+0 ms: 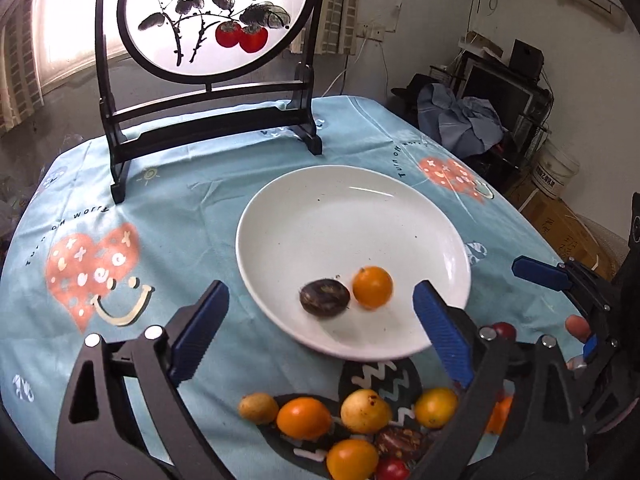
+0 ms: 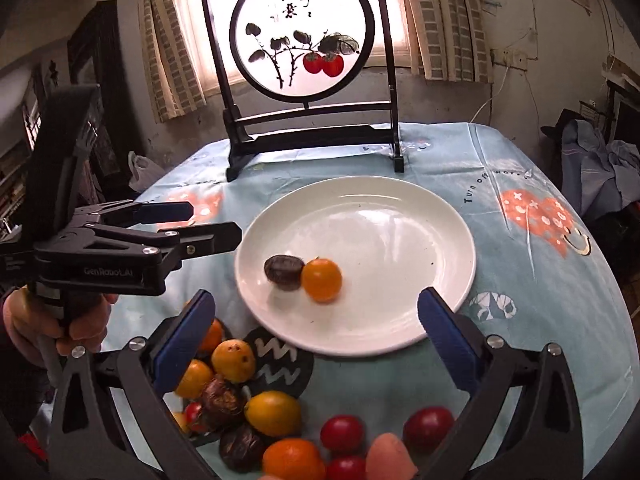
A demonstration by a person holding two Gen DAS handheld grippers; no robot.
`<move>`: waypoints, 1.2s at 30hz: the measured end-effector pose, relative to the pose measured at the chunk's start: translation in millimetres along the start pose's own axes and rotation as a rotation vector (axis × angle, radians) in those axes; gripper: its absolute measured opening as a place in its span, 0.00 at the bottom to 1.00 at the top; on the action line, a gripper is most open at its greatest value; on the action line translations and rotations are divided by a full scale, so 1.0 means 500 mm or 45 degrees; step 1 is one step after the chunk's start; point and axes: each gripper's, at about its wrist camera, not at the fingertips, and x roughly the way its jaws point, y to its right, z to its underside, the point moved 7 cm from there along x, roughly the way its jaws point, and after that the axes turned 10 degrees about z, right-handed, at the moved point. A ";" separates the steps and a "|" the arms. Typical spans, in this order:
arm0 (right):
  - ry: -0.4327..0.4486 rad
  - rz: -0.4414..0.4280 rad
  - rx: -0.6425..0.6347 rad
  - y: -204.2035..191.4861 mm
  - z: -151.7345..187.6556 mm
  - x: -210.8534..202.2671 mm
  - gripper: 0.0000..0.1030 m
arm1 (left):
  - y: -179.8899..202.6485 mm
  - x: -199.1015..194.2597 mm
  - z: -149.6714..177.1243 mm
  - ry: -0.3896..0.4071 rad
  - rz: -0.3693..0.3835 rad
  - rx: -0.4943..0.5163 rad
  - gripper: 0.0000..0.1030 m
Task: Organize fruits
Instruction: 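Move both open grippers back to the fruit cluster, then grasp a tangerine with the right gripper while the left grasps a small yellow fruit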
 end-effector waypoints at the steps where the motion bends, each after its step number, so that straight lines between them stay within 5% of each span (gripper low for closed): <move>1: 0.004 -0.012 0.009 -0.001 0.011 -0.023 0.99 | 0.008 -0.016 0.010 0.007 -0.001 0.007 0.94; 4: 0.103 0.014 0.057 0.006 0.043 -0.095 0.99 | 0.038 -0.057 0.047 0.029 -0.025 0.058 0.94; 7: -0.017 0.078 0.016 0.003 0.102 -0.131 0.99 | 0.062 -0.096 0.096 0.042 -0.032 0.089 0.95; 10: 0.013 0.153 0.104 0.026 0.150 -0.163 0.99 | 0.083 -0.121 0.155 0.045 -0.004 0.097 0.96; 13: -0.078 0.188 0.168 0.039 0.200 -0.147 0.94 | 0.095 -0.120 0.210 0.034 0.019 0.113 0.96; 18: -0.157 0.307 0.055 0.023 0.249 -0.105 0.82 | 0.083 -0.093 0.288 -0.064 0.015 0.107 0.96; 29: -0.230 0.316 0.034 0.021 0.261 -0.067 0.68 | 0.077 -0.090 0.304 -0.101 0.026 0.095 0.95; 36: -0.320 0.298 0.058 0.027 0.276 -0.044 0.46 | 0.086 -0.070 0.321 -0.164 0.035 0.132 0.87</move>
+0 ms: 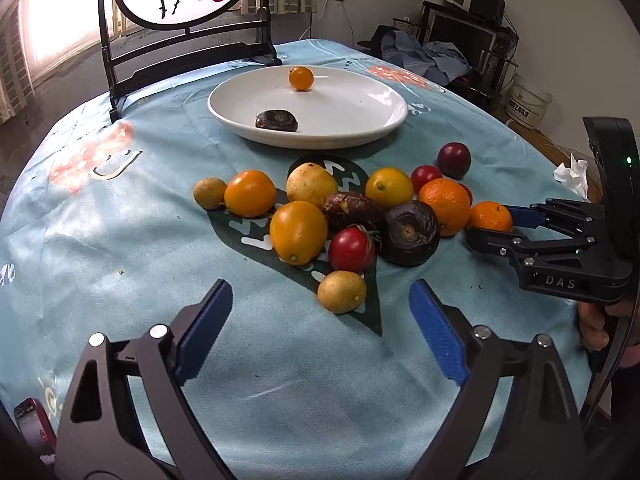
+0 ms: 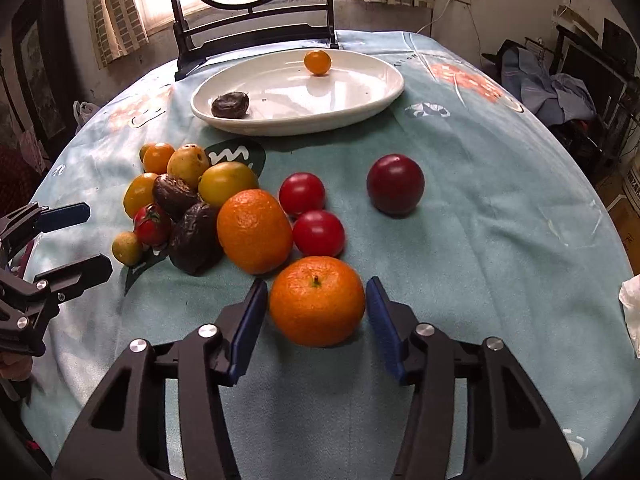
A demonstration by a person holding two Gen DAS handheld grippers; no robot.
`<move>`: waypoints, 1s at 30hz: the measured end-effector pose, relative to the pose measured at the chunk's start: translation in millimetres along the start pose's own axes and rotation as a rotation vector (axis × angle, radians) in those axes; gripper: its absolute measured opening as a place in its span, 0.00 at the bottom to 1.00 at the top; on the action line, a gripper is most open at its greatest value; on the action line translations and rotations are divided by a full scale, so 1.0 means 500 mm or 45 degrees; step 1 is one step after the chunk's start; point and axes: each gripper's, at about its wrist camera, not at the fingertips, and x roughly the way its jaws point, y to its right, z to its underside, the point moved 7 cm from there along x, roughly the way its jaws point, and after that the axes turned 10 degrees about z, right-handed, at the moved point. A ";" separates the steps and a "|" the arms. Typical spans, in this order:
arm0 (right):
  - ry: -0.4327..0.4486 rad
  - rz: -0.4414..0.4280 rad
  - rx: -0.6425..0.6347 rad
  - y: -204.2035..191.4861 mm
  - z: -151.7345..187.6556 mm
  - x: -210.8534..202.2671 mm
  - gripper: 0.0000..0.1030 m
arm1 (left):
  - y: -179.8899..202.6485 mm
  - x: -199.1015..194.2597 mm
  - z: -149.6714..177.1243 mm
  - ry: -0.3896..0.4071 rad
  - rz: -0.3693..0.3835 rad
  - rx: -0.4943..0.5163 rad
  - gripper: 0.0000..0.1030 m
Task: Organize fruits
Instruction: 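Grasp a tangerine with the right gripper while the left grasps a small yellow fruit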
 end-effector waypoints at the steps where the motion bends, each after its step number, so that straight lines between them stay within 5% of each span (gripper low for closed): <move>1: -0.003 -0.010 0.006 0.001 0.000 0.001 0.45 | 0.001 0.004 0.002 -0.011 0.003 0.004 0.84; 5: -0.001 -0.024 0.022 0.005 0.001 -0.001 0.43 | 0.003 0.025 0.012 -0.061 0.026 -0.003 0.66; 7: -0.002 -0.035 0.033 0.007 0.001 -0.001 0.43 | -0.001 0.034 0.015 -0.079 0.045 -0.018 0.48; 9: -0.002 -0.041 0.037 0.008 0.001 -0.001 0.43 | -0.003 0.040 0.015 -0.088 0.060 -0.032 0.43; 17: -0.002 -0.038 0.035 0.008 0.001 -0.001 0.43 | 0.007 0.053 0.012 -0.084 0.024 0.018 0.41; 22: -0.001 -0.040 0.037 0.009 0.000 -0.002 0.43 | 0.010 0.051 0.011 -0.074 0.061 0.014 0.27; 30: 0.002 -0.050 0.041 0.011 0.002 -0.005 0.43 | 0.008 0.044 0.009 -0.067 0.092 -0.021 0.27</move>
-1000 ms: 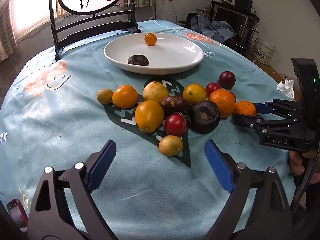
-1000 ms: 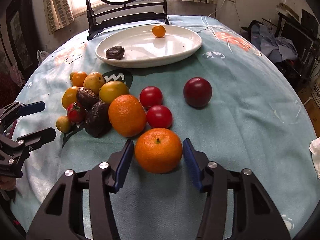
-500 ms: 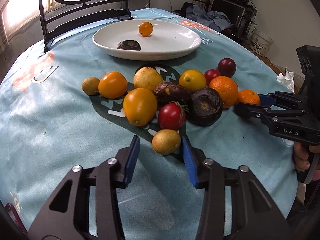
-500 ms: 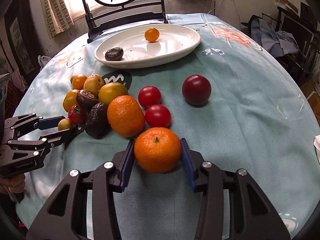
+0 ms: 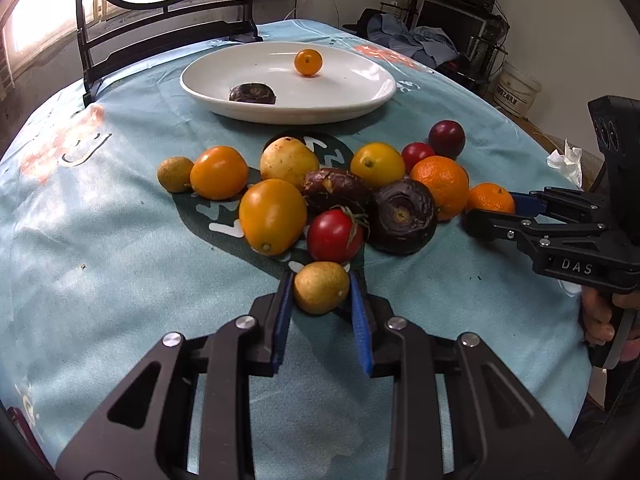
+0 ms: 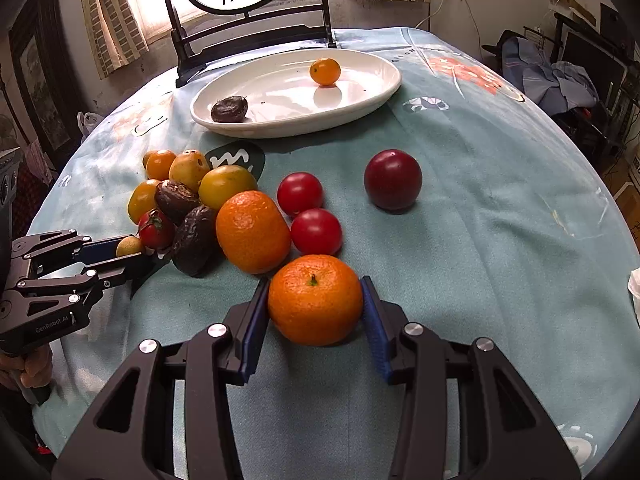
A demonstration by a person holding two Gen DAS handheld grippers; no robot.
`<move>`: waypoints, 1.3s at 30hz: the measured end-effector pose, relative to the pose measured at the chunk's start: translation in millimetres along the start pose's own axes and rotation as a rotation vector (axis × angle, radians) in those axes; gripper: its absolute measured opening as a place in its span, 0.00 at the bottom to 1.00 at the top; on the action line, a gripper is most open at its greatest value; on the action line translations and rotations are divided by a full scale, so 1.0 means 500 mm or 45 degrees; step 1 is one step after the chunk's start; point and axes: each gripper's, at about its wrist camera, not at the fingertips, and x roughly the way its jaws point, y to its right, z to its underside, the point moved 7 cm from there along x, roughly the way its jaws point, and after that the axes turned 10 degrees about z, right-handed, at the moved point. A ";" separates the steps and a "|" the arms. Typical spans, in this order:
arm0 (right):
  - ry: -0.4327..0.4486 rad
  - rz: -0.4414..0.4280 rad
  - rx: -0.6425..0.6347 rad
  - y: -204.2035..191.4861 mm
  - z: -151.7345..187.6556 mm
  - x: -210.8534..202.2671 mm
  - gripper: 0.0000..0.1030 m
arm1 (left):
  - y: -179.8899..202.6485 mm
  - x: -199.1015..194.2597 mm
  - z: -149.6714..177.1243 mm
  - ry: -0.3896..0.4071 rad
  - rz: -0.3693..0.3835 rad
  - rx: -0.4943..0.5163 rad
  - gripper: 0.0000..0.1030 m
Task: Organize fruits
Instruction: 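Grasp a tangerine with the right gripper while the left grasps a small yellow fruit, then lower both fruits onto the white plate and open both grippers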
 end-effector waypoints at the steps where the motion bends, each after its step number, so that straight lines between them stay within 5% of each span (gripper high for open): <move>1: 0.002 -0.001 0.000 0.001 0.000 -0.001 0.43 | -0.001 -0.002 0.000 0.003 0.003 -0.005 0.27; 9: 0.046 -0.015 0.001 0.006 -0.030 -0.040 0.43 | 0.005 -0.053 -0.054 0.054 0.051 -0.006 0.27; 16: 0.247 -0.021 0.045 0.004 -0.205 -0.075 0.43 | -0.033 -0.075 -0.244 0.164 0.036 -0.002 0.27; 22: 0.157 -0.018 0.061 -0.020 -0.303 0.055 0.43 | -0.106 0.031 -0.354 0.143 -0.018 -0.080 0.27; 31: -0.018 0.023 0.017 -0.038 -0.310 0.188 0.44 | -0.196 0.164 -0.394 0.018 -0.087 -0.173 0.28; 32: -0.030 0.029 0.005 -0.041 -0.309 0.192 0.44 | -0.199 0.168 -0.393 0.014 -0.093 -0.180 0.31; 34: -0.036 0.033 -0.013 -0.045 -0.309 0.193 0.51 | -0.201 0.162 -0.392 0.030 -0.096 -0.190 0.64; 39: 0.012 0.050 -0.018 -0.041 -0.310 0.152 0.53 | -0.189 0.118 -0.390 0.084 -0.117 -0.203 0.81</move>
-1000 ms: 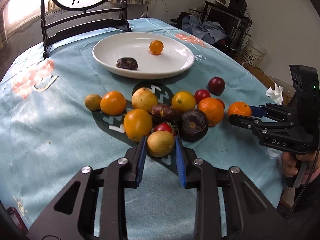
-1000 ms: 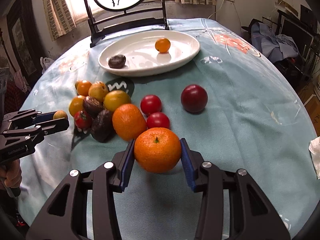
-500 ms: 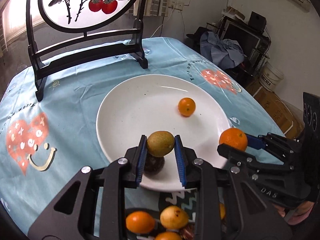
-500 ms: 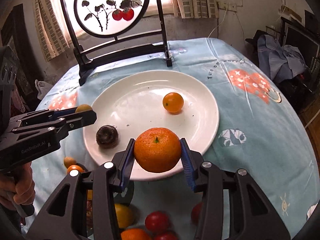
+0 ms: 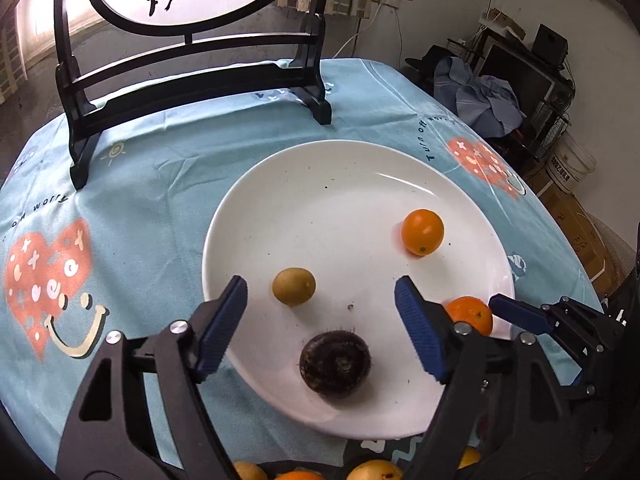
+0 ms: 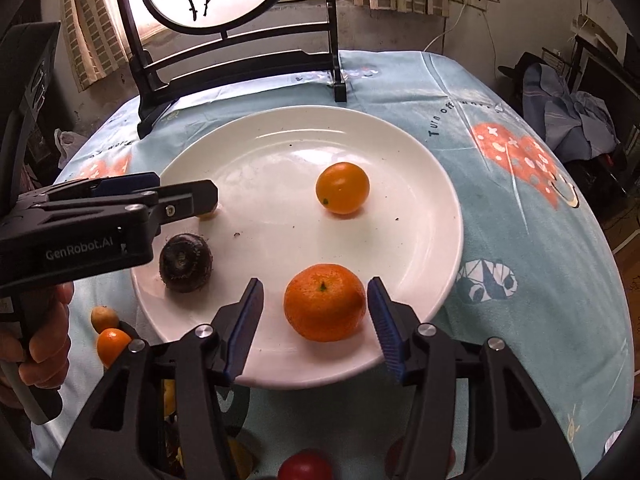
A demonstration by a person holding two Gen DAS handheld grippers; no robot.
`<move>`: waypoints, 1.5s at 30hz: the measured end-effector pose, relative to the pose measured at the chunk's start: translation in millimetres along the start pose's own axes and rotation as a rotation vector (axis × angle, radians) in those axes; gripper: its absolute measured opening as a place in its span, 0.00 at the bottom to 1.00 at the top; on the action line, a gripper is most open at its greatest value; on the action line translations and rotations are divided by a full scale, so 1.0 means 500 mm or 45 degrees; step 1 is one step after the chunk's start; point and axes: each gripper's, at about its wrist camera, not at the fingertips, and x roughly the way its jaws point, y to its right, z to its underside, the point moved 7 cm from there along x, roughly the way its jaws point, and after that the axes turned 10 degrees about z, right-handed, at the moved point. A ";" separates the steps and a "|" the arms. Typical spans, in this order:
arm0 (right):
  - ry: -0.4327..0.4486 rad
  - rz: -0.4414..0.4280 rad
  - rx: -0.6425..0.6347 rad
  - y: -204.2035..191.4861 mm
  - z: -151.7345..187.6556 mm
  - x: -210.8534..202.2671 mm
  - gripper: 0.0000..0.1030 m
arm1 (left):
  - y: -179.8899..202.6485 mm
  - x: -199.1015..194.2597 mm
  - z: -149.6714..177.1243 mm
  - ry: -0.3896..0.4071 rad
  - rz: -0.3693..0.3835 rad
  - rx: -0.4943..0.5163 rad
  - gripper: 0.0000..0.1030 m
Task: Organize fruits
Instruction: 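Lower both fruits onto the white plate and open both grippers, then move both open grippers back to the fruit cluster, then grasp an orange with the right gripper while the left grasps a red tomato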
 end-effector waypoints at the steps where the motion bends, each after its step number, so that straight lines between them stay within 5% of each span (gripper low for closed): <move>1: 0.008 0.001 0.011 0.003 0.003 -0.013 0.53 | 0.004 -0.014 0.002 0.012 -0.006 -0.004 0.85; 7: 0.108 0.029 0.058 0.021 0.031 -0.115 0.53 | 0.036 -0.118 0.032 0.101 -0.028 0.004 0.95; 9: 0.155 0.044 0.076 0.032 0.054 -0.154 0.63 | 0.046 -0.151 0.055 0.115 -0.039 0.023 0.96; 12: 0.201 0.049 0.132 0.050 0.108 -0.201 0.64 | 0.057 -0.197 0.106 0.124 -0.062 0.059 0.97; 23: 0.106 0.010 0.117 0.014 0.282 -0.207 0.64 | 0.057 -0.222 0.284 0.170 -0.032 0.142 0.98; 27: 0.061 -0.072 0.181 0.002 0.293 -0.194 0.64 | 0.032 -0.217 0.294 0.150 -0.076 0.080 0.98; 32: 0.062 0.001 0.139 0.006 0.286 -0.184 0.60 | 0.016 -0.230 0.291 0.169 -0.028 -0.013 0.98; 45: -0.024 -0.231 0.395 0.003 0.269 -0.138 0.42 | 0.014 -0.229 0.291 0.162 -0.038 -0.021 0.98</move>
